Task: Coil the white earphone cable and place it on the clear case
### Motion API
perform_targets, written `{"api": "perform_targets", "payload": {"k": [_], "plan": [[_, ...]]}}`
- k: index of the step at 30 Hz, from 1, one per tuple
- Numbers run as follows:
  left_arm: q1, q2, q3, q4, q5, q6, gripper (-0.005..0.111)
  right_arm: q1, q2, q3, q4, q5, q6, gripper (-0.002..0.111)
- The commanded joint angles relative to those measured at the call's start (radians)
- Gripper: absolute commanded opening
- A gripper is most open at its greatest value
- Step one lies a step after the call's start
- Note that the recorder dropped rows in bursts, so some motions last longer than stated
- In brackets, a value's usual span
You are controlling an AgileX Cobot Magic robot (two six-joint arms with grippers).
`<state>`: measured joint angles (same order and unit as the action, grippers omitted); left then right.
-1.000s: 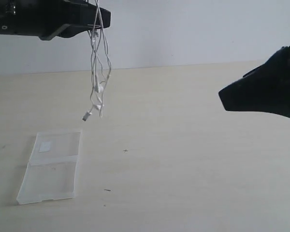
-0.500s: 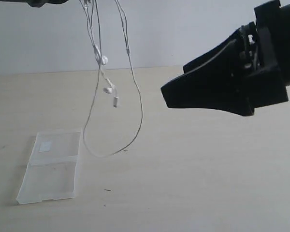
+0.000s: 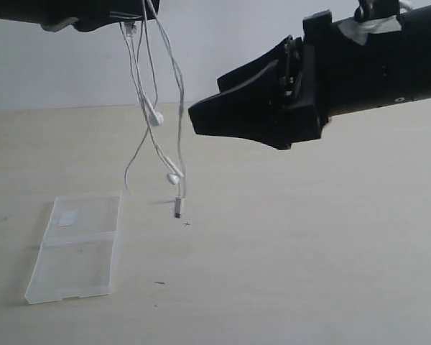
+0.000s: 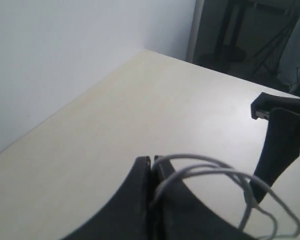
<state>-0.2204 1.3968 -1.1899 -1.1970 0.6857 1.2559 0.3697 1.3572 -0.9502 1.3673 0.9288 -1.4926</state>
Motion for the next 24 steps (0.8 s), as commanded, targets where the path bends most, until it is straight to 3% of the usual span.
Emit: {"api": "perform_targets", "payload": {"k": [1,15,20,24], "plan": [[0.003,-0.005,-0.005,0.014,-0.079,0.001,0.000,-0.002,0.055,0.002,0.074,0.045,-0.063,0.070],[-0.001,-0.005,-0.005,0.002,-0.187,-0.037,0.000,0.015,0.067,0.002,0.093,-0.130,-0.026,0.075],[-0.014,-0.005,-0.005,0.002,-0.249,-0.038,0.000,0.104,0.076,0.002,0.093,-0.274,-0.060,0.075],[-0.082,-0.005,-0.003,0.011,-0.388,-0.037,0.000,0.182,0.087,0.002,0.109,-0.487,-0.056,0.075]]}}
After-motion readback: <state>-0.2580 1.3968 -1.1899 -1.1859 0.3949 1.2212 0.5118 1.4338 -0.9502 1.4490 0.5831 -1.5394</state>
